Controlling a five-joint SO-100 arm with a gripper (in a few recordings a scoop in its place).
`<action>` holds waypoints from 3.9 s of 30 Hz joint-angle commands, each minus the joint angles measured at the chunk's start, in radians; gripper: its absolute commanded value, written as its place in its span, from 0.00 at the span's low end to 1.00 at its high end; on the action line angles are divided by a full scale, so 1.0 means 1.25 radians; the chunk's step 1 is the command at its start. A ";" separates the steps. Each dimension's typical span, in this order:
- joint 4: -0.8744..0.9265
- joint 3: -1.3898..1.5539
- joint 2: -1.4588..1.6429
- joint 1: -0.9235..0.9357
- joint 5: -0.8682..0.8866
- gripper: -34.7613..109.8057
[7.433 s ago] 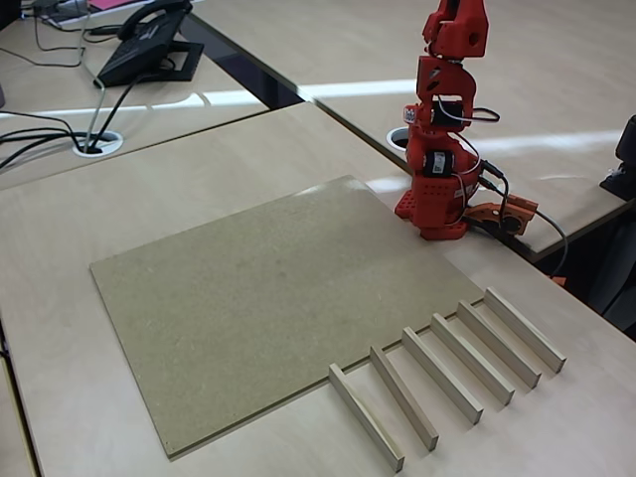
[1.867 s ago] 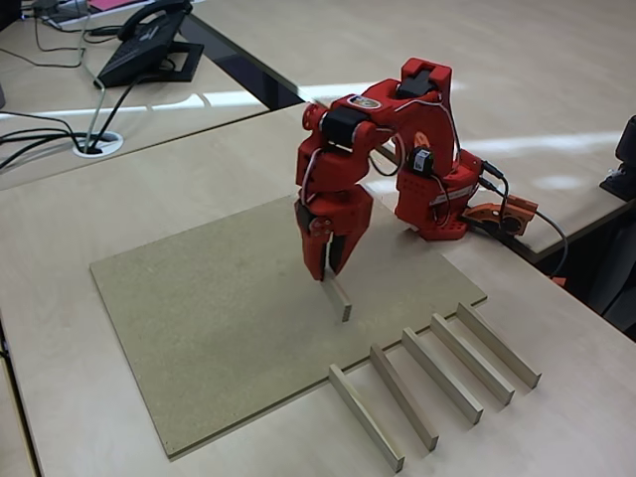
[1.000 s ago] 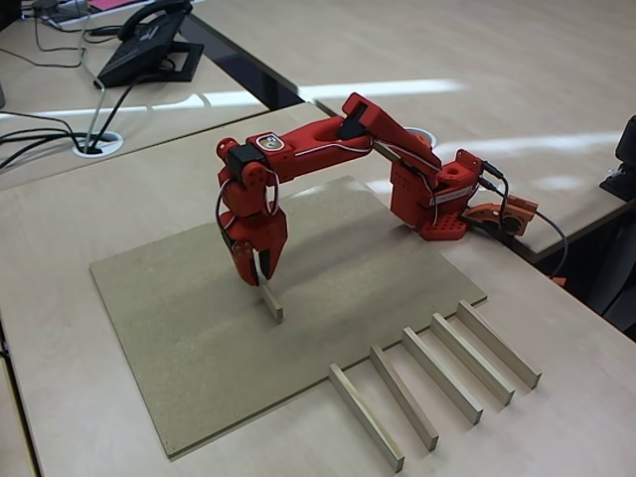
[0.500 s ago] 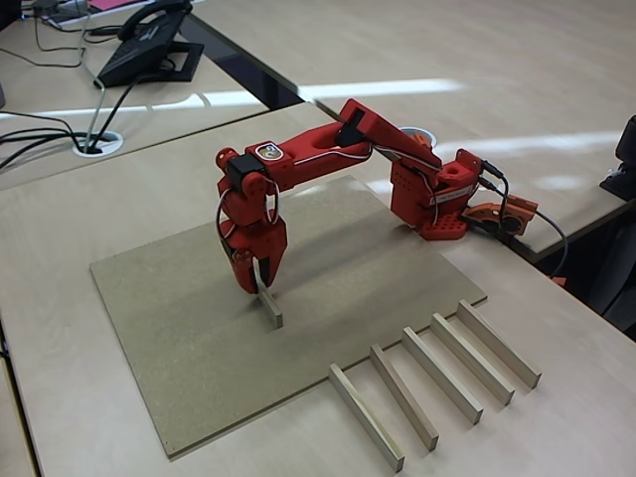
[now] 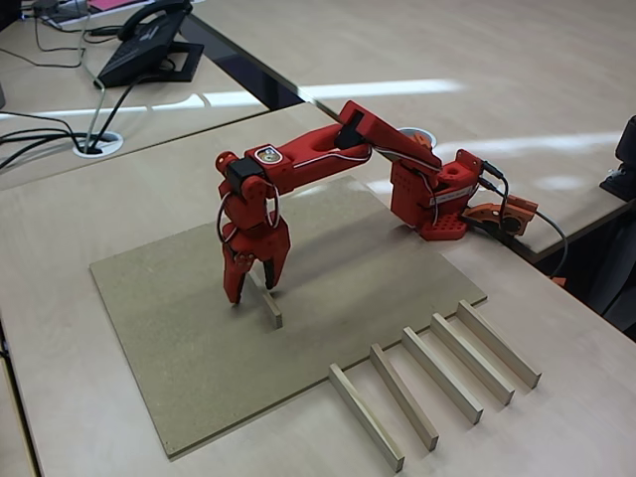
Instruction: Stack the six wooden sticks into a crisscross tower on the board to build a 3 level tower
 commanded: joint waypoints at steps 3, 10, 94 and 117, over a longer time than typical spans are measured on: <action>0.033 0.002 0.031 -0.020 0.034 0.47; 0.054 0.006 0.098 -0.038 0.071 0.48; -0.682 1.071 0.695 -0.977 0.861 0.35; -0.753 1.128 0.690 -0.954 0.850 0.24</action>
